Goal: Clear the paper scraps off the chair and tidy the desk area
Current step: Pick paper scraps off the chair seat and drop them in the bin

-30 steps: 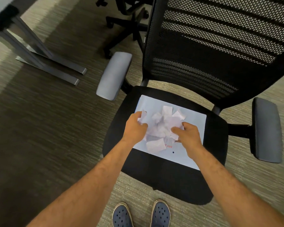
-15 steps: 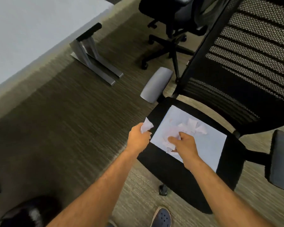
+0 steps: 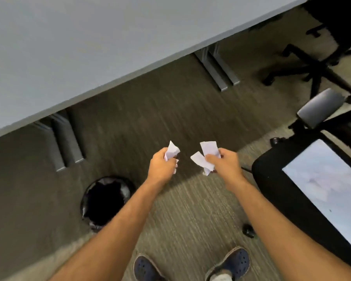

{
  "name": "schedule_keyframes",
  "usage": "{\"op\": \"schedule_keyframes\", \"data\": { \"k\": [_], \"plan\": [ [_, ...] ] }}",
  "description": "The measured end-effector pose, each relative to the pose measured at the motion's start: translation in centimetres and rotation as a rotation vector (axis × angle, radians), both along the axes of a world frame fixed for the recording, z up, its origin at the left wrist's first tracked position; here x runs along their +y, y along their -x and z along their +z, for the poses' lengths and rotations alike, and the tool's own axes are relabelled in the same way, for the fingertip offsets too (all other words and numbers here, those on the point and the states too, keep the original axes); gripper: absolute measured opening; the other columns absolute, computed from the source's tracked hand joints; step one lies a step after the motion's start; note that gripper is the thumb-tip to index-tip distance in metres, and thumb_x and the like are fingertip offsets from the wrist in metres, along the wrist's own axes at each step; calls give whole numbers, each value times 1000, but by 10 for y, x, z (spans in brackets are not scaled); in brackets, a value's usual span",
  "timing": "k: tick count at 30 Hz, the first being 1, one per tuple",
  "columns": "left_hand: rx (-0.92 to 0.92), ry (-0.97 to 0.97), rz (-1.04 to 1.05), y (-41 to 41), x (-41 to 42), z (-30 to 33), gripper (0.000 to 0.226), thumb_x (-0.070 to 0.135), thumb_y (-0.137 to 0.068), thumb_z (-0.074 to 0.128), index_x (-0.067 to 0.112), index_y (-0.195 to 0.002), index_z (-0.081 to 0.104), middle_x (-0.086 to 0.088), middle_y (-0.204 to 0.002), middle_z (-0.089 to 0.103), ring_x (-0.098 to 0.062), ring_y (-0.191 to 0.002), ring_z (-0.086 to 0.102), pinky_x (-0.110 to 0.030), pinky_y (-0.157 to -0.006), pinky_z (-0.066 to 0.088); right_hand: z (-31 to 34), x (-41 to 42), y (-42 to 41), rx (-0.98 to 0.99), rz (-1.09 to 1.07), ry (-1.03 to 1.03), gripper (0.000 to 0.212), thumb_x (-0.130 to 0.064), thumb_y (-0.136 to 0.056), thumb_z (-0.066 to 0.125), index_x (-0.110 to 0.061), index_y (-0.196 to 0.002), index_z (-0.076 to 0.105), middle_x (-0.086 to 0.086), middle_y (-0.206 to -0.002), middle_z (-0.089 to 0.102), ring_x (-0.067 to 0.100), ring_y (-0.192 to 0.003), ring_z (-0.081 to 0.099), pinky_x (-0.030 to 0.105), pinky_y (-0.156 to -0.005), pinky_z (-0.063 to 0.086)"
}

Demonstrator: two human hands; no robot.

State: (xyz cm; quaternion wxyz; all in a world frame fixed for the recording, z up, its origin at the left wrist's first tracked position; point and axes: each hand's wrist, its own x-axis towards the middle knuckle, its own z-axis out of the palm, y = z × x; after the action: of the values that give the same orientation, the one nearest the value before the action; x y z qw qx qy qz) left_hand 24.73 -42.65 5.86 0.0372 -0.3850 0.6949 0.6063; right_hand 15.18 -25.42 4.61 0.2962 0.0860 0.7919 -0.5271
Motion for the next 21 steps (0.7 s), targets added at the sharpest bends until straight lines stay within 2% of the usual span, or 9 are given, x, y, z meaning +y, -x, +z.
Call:
{"op": "schedule_keyframes", "data": {
  "k": [1, 4, 8, 10, 13, 16, 18, 21],
  "plan": [
    [-6, 0, 30, -21, -24, -1, 23, -4, -90, 53, 10, -99, 67, -7, -79, 66, -16, -65, 59, -19, -50, 47, -5, -25, -14, 2, 29, 2, 32, -32, -59, 70, -5, -75, 66, 20, -78, 71, 34, -66, 67, 61, -60, 55],
    [-34, -5, 116, -86, -89, -6, 26, -5, -91, 53, 13, -103, 67, -5, -85, 68, -15, -67, 58, -18, -50, 47, -12, -99, -63, 4, 122, 0, 27, -31, -56, 68, -8, -69, 66, 8, -69, 68, 26, -64, 64, 56, -60, 57],
    [-94, 17, 235, -168, -166, -37, 23, -1, -89, 54, 14, -99, 70, 0, -79, 68, -13, -64, 58, -26, -58, 48, -41, -189, -122, -4, 289, -28, 31, -36, -53, 68, -12, -73, 68, 7, -74, 72, 37, -77, 72, 59, -59, 58],
    [-156, 34, 308, -207, -196, -66, 23, 3, -87, 54, 15, -97, 70, 3, -76, 68, -15, -67, 60, -28, -63, 48, -66, -228, -152, -21, 362, -54, 29, -36, -54, 68, -13, -72, 69, 9, -74, 72, 35, -75, 72, 57, -60, 59],
    [-249, 35, 412, -262, -224, -127, 26, 7, -85, 51, 19, -96, 72, 2, -76, 69, -20, -70, 62, -33, -67, 50, -108, -274, -191, -39, 469, -106, 22, -30, -62, 71, -10, -71, 67, 14, -79, 72, 23, -68, 68, 52, -63, 61],
    [-308, 28, 464, -296, -236, -199, 30, 16, -78, 48, 21, -96, 72, -6, -83, 74, -31, -77, 70, -45, -72, 57, -174, -303, -221, -51, 552, -156, 18, -24, -69, 72, -7, -72, 67, 11, -74, 71, 28, -72, 71, 45, -62, 62],
    [-337, 27, 480, -307, -239, -247, 31, 14, -79, 48, 20, -99, 72, -9, -86, 74, -36, -84, 71, -47, -76, 57, -218, -314, -235, -22, 600, -209, 20, -21, -72, 71, -3, -70, 62, 7, -63, 62, 23, -62, 61, 33, -58, 52],
    [-381, 49, 480, -313, -236, -308, 31, 18, -80, 46, 20, -101, 69, -9, -90, 74, -35, -86, 71, -47, -77, 59, -277, -318, -251, 9, 620, -290, 23, -13, -75, 67, -3, -60, 52, 4, -57, 47, 20, -57, 46, 32, -50, 37]
  ]
}}
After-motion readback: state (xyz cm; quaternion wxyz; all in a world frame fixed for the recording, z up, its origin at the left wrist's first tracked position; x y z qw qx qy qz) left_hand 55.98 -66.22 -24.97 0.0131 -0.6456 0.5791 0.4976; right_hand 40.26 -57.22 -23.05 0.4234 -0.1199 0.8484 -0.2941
